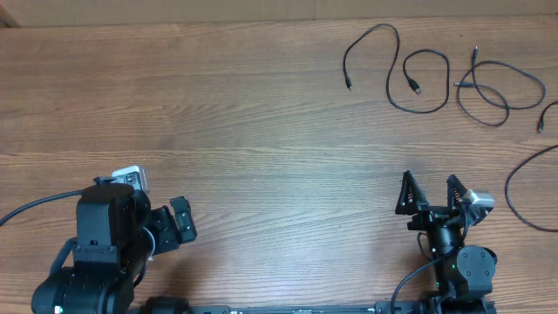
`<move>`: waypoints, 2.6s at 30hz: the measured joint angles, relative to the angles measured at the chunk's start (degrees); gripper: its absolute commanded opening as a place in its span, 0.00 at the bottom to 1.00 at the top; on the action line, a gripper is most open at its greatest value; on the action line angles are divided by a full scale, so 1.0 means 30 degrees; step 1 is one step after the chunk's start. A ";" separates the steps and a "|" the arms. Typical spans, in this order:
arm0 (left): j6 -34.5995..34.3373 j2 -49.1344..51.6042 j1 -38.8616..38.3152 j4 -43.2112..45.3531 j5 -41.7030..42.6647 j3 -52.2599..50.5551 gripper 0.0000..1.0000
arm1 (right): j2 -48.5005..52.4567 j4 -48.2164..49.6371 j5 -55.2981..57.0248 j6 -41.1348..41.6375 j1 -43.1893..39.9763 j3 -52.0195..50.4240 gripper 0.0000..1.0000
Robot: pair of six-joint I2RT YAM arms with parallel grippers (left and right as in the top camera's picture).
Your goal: Untangle cables
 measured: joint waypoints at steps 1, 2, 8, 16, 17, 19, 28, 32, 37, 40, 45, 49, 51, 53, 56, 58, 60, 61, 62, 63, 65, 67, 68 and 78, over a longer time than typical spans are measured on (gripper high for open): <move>0.0000 0.0000 0.0000 0.0000 0.0000 0.0000 0.99 | 0.0000 -0.0007 0.0007 -0.0117 0.0000 -0.0015 1.00; 0.0000 0.0000 0.0000 0.0000 0.0000 0.0000 0.99 | 0.0000 -0.0007 0.0000 -0.0189 0.0000 -0.0015 1.00; 0.0000 0.0000 0.0000 0.0000 0.0000 0.0000 0.99 | 0.0000 0.0583 -0.0029 -0.0415 -0.0007 -0.0182 1.00; 0.0000 0.0000 0.0000 0.0000 0.0000 0.0000 0.99 | 0.0000 0.0685 -0.0087 -0.1494 0.0000 -0.0401 1.00; 0.0000 0.0000 0.0000 0.0000 0.0000 0.0007 1.00 | 0.0000 0.0678 -0.0095 -0.1690 0.0000 -0.0401 1.00; 0.0000 0.0000 0.0000 0.0000 0.0000 0.0000 1.00 | 0.0000 0.0663 -0.0095 -0.2018 0.0000 -0.0401 1.00; 0.0000 0.0000 0.0000 0.0000 0.0000 0.0000 1.00 | 0.0000 0.0656 -0.0095 -0.3512 0.0000 -0.0401 1.00; 0.0000 0.0000 0.0000 0.0000 0.0000 0.0000 1.00 | 0.0000 0.0648 -0.0087 -0.3738 0.0000 -0.0401 1.00; 0.0000 0.0000 0.0000 0.0000 0.0000 0.0007 0.99 | 0.0000 0.0663 -0.0095 -0.4029 -0.0007 -0.0401 1.00; 0.0000 0.0000 0.0000 0.0000 0.0000 0.0000 1.00 | 0.0000 0.0656 -0.0095 -0.4568 0.0000 -0.0401 1.00; 0.0000 0.0000 0.0000 0.0000 0.0000 0.0000 1.00 | 0.0000 0.0656 -0.0087 -0.5450 0.0000 -0.0401 1.00; 0.0000 0.0000 0.0000 0.0000 0.0000 0.0000 0.99 | 0.0000 0.0648 -0.0087 -0.5727 0.0000 -0.0401 1.00; 0.0000 0.0000 0.0000 0.0000 0.0000 0.0000 1.00 | 0.0000 0.0656 -0.0095 -0.5821 0.0000 -0.0401 1.00; 0.0000 0.0000 0.0000 0.0000 0.0000 0.0000 1.00 | 0.0000 0.0648 -0.0095 -0.5872 -0.0007 -0.0401 1.00; 0.0000 0.0000 0.0000 0.0000 0.0000 0.0000 1.00 | 0.0000 0.0656 -0.0095 -0.5909 0.0000 -0.0401 1.00; 0.0000 0.0000 0.0000 0.0000 0.0000 0.0000 0.99 | 0.0000 0.0663 -0.0087 -0.5938 0.0000 -0.0401 1.00; 0.0000 0.0000 0.0000 0.0000 0.0000 0.0000 1.00 | 0.0000 0.0656 -0.0087 -0.5952 0.0000 -0.0401 1.00; 0.0000 0.0000 0.0000 0.0000 0.0000 0.0000 1.00 | 0.0000 0.0670 -0.0095 -0.5960 0.0000 -0.0401 1.00; 0.0000 0.0000 0.0000 0.0000 0.0000 0.0000 0.99 | 0.0000 0.0663 -0.0087 -0.5952 0.0000 -0.0401 1.00; 0.0000 0.0000 0.0000 0.0000 0.0000 0.0000 1.00 | 0.0000 0.0663 -0.0095 -0.5952 0.0000 -0.0401 1.00; 0.0000 0.0000 0.0000 0.0000 0.0000 0.0000 1.00 | 0.0000 0.0656 -0.0095 -0.5960 0.0000 -0.0401 1.00; 0.0000 0.0000 0.0000 0.0000 0.0000 0.0000 1.00 | 0.0000 0.0663 -0.0095 -0.5960 -0.0007 -0.0401 1.00; 0.0000 0.0000 0.0000 0.0000 0.0000 0.0000 0.99 | 0.0000 0.0663 -0.0087 -0.5960 0.0000 -0.0401 1.00; 0.0000 0.0000 0.0000 0.0000 0.0000 0.0000 0.99 | 0.0000 0.0663 -0.0087 -0.5960 0.0000 -0.0401 1.00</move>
